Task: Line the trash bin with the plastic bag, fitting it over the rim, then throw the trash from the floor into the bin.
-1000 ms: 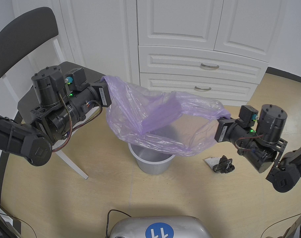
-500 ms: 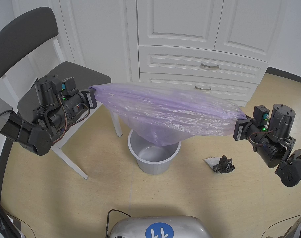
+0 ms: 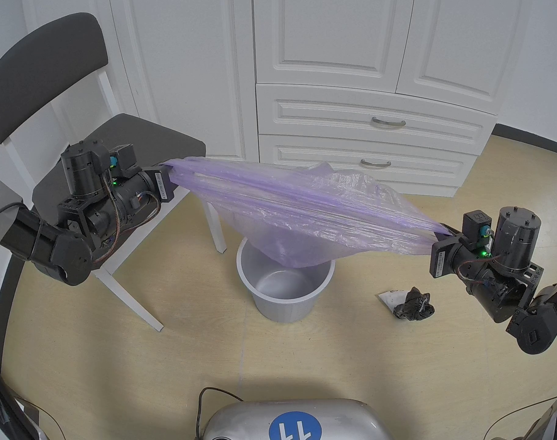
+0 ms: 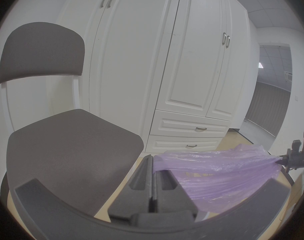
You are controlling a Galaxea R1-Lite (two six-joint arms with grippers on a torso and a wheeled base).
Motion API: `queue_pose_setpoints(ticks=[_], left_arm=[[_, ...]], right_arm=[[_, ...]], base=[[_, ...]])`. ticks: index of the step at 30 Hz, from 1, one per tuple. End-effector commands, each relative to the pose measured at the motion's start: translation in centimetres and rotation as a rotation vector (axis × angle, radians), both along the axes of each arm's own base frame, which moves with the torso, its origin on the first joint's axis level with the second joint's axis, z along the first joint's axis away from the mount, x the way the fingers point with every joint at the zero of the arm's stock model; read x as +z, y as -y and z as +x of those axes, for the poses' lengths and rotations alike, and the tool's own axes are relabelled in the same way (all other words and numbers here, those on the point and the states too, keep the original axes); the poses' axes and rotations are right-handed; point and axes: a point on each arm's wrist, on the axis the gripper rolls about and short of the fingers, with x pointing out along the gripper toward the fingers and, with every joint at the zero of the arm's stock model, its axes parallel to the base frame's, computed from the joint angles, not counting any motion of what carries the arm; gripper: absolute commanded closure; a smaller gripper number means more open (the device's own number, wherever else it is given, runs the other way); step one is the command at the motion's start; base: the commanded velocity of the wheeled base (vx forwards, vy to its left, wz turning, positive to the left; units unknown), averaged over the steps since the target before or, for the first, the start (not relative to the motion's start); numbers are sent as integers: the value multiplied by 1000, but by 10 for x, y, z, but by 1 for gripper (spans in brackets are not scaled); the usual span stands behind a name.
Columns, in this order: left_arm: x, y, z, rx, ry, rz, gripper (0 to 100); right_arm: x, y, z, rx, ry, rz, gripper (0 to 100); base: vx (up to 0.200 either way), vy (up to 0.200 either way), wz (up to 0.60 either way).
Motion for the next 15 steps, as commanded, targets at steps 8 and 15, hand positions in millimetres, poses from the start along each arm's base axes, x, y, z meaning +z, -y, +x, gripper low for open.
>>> queue_pose_setpoints(ticks=[8, 15], left_arm=[[0, 89, -28, -136, 36, -18, 100], [3, 169, -80, -157, 97, -41, 100]], right_arm=[[-16, -38, -12, 98, -21, -15, 100], [-53, -93, -7, 191, 106, 61, 100]], base=[[0, 0, 0], [0, 0, 0]])
